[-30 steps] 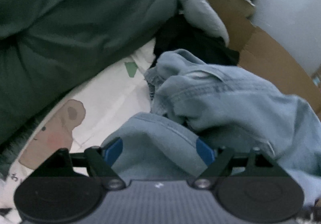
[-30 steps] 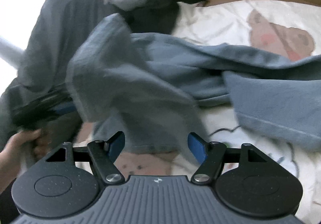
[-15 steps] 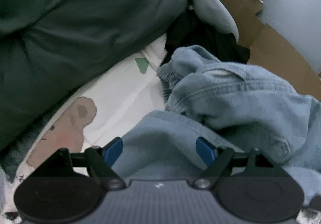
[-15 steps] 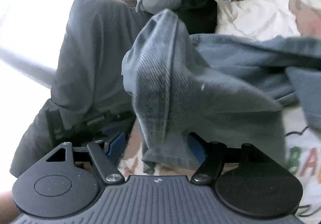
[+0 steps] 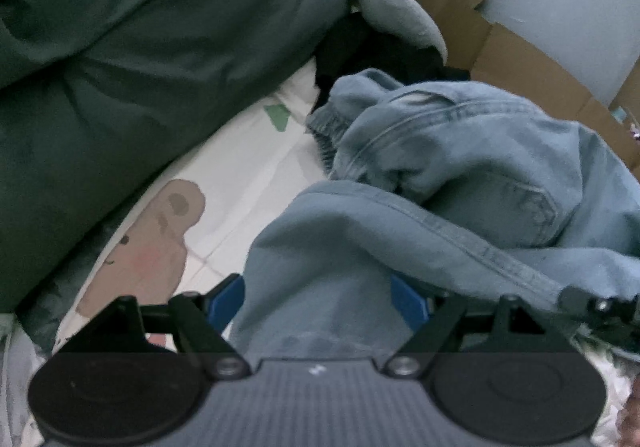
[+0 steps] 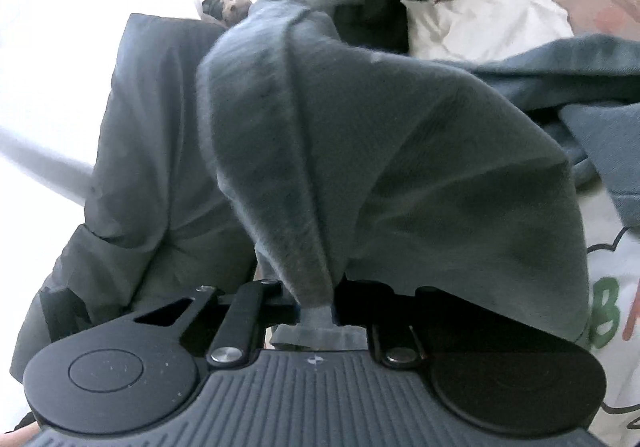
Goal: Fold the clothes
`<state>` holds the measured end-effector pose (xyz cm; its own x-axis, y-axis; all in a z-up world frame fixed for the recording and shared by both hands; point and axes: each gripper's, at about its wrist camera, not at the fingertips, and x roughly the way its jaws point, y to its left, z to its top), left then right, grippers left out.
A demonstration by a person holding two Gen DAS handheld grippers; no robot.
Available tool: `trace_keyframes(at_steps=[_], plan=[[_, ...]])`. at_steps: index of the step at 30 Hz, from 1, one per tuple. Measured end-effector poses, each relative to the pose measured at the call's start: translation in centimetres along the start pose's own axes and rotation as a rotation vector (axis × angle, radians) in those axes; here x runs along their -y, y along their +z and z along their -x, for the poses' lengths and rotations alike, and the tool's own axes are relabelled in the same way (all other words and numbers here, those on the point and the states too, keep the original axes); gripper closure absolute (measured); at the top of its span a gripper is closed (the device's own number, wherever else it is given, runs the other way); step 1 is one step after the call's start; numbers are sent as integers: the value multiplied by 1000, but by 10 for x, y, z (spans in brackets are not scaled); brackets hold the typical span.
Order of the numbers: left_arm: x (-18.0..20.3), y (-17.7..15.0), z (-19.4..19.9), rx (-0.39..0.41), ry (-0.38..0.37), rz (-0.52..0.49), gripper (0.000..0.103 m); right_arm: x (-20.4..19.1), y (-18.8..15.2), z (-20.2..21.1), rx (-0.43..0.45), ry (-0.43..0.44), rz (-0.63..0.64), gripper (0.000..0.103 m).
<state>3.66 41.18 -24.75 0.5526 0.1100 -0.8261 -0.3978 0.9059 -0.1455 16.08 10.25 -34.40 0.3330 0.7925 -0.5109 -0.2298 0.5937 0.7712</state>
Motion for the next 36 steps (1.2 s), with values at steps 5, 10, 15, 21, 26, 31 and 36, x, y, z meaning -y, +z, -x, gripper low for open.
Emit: trace_keyframes(at_steps=[5,10,15,21,26,31,36], plan=[[0,-6,-3,-12,8,9,21,-5,5,21,8,-24,48,91],[9,-15,-11,-41,1,20,21,-3,9,51,1,-95,68,91],[18,-24,-20,-70,-6,32,21,-1,19,86,-16,-172,110,91],[31,-40,-35,-113,-21,21,21,5,39,131,-11,-271,151,91],[43,-57,-54,-157,-38,-11,21,11,57,153,-3,-327,186,91],[56,-75,-73,-200,-56,-42,20,20,72,159,11,-369,192,91],[68,-93,-92,-244,-74,-74,23,26,81,155,19,-384,172,91]])
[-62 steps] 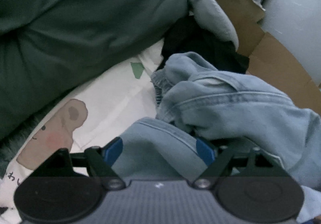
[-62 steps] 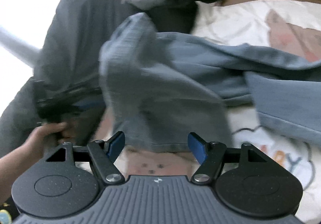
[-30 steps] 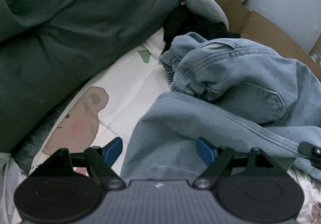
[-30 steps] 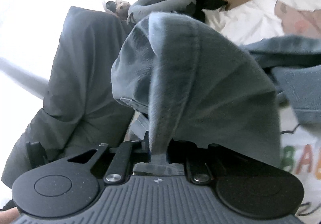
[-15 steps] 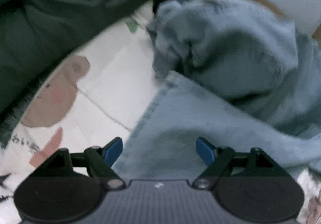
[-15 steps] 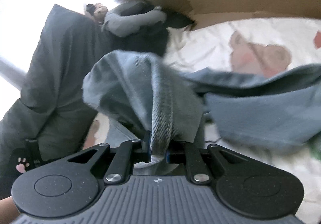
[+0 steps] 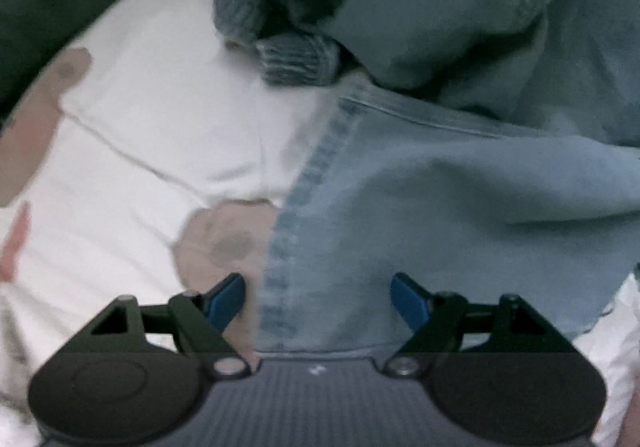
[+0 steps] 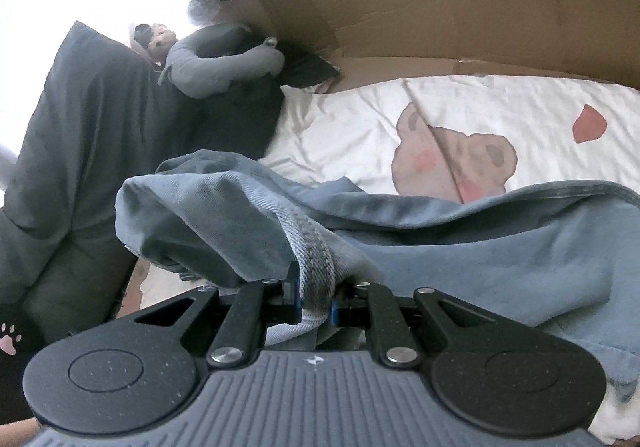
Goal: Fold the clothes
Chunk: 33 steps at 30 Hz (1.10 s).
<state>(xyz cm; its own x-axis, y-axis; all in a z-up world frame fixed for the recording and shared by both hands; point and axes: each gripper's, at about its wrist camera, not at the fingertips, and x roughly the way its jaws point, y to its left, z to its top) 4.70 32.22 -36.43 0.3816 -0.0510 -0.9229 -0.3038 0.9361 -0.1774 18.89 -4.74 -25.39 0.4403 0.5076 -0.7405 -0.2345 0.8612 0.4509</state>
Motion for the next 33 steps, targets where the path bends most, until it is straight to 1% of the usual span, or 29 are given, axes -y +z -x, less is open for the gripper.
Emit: trace_keyframes(at_steps=[2,3,4,5,6,7,9,11,13,16,18,19,22,27,30,33], plan=[[2,-3,-2,11,6,15,35,0,-2,-3,-9,5,-17,88],[1,-4,-3,10,-10,28,48,0,-3,-4,-12,2,-24,88],[0,-5,-3,8,-24,32,59,0,-5,-5,-15,-1,-31,83],[1,-5,-2,3,-48,27,67,0,-7,-6,-19,-3,-39,70],[2,-4,0,-2,-75,19,90,0,-9,-5,-18,-3,-49,64],[4,-4,3,-7,-110,13,95,0,-12,-4,-17,-3,-58,52],[9,-3,11,-9,-169,-4,95,0,-17,-3,-14,-3,-78,50],[20,-2,22,7,-218,-32,95,1,-23,-1,-12,-4,-97,44],[31,0,34,22,-270,-56,95,1,-28,0,-10,-4,-116,41],[52,0,52,46,-337,-103,95,-2,-41,-4,-48,23,-135,40],[70,1,60,56,-366,-131,95,-5,-48,-6,-66,33,-140,39],[79,1,63,62,-380,-141,95,-7,-50,-6,-61,28,-136,39],[99,3,72,81,-423,-172,95,-12,-53,-8,-63,49,-138,37],[124,6,75,90,-490,-252,95,-23,-55,-24,-128,98,-141,37],[134,2,75,93,-524,-295,95,-30,-54,-37,-160,130,-135,37],[139,-1,76,92,-553,-316,95,-38,-54,-53,-231,158,-128,37]])
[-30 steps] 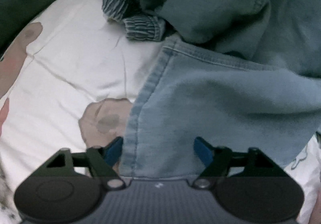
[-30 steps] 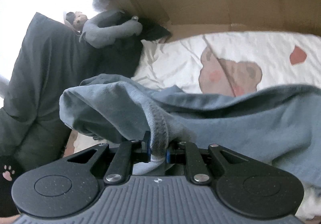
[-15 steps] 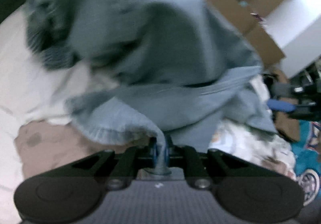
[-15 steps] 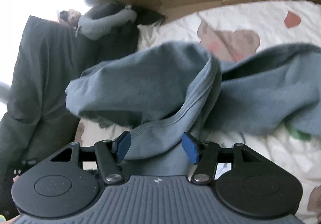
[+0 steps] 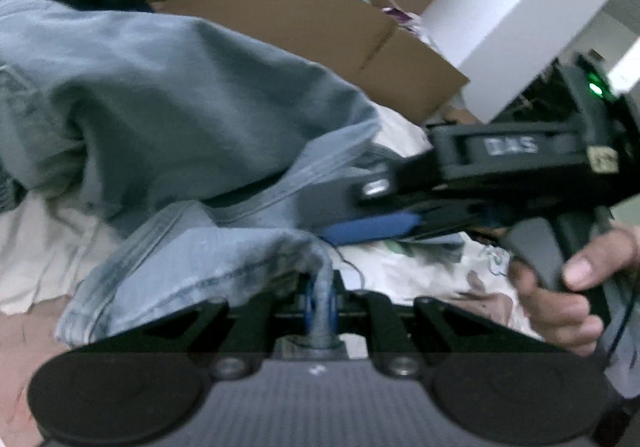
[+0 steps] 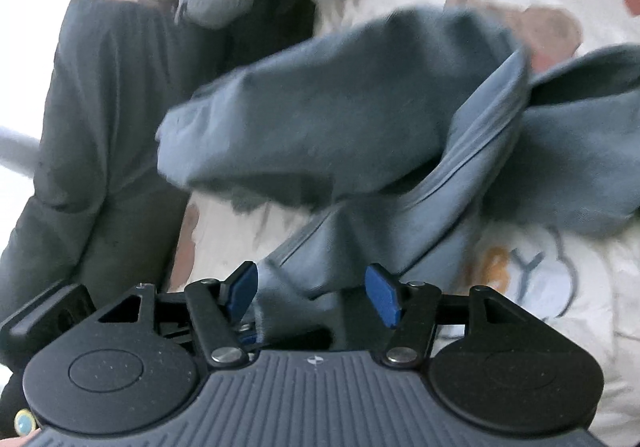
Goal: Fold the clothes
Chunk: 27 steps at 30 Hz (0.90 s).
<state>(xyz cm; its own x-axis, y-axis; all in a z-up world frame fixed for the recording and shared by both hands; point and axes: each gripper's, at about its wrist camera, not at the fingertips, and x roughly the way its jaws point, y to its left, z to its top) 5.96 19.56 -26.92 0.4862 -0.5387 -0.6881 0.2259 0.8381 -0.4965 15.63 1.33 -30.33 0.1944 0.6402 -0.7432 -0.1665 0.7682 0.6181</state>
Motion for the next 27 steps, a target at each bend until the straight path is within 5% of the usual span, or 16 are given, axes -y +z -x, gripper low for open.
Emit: trace_keyframes(at_steps=[6,12,17,18,19,21,27], plan=[[3,-2,2,4,-42,8,95,-12,-3,-16,-83,-12,81,37],[7,-4,2,-2,-70,15,94,-15,-2,-7,-130,-52,163,61],[6,-4,10,-7,-61,25,86,-17,-1,0,-168,-85,232,70],[4,-4,12,-8,-54,29,82,-17,-1,1,-176,-92,245,70],[3,-3,15,-9,-47,34,66,-14,0,8,-172,-107,246,71],[0,-3,21,-11,-32,43,58,-8,2,20,-165,-137,246,71],[-8,-1,38,-16,11,69,57,8,7,60,-153,-230,266,73]])
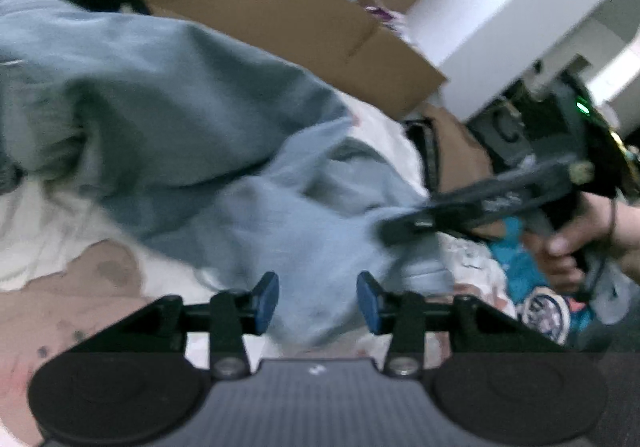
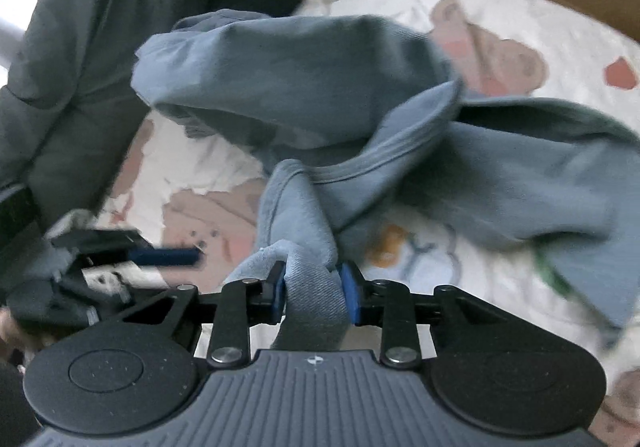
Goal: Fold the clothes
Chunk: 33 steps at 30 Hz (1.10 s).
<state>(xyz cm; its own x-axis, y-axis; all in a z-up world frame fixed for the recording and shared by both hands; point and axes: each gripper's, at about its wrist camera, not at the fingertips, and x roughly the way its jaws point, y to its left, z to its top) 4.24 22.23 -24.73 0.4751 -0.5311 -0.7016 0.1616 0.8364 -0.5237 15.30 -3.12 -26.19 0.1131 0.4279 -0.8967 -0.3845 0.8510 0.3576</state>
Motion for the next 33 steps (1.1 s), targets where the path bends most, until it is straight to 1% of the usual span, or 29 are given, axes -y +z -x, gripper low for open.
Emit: trace_keyframes(at_steps=[2,4,6,9,14,18,24,25,26,27,29,31,33], plan=[[-5,1,8,9,27,21,57,7,-1,12,-12,-50,27,73],[-14,3,20,32,71,59,52,16,-2,27,-23,-100,46,73],[-23,6,31,55,114,97,49,28,-4,44,-32,-153,58,73],[-36,9,48,89,180,154,47,48,-10,70,-43,-235,62,73],[-53,18,72,151,242,239,46,77,-24,105,-60,-346,57,74],[-58,28,83,187,267,280,46,103,-36,136,-65,-426,32,75],[-53,40,97,202,303,270,46,133,-43,171,-55,-456,-26,77],[-53,41,100,204,306,268,46,137,-43,175,-54,-466,-34,78],[-52,43,102,206,308,267,46,142,-43,179,-51,-485,-39,84],[-51,45,104,208,311,265,46,146,-41,183,-46,-526,-49,84],[-49,48,109,210,316,262,46,156,-39,195,-24,-552,-89,83],[-47,49,113,209,328,255,45,165,-37,210,11,-552,-141,82],[-46,51,118,211,340,253,44,165,-35,222,43,-542,-163,82]])
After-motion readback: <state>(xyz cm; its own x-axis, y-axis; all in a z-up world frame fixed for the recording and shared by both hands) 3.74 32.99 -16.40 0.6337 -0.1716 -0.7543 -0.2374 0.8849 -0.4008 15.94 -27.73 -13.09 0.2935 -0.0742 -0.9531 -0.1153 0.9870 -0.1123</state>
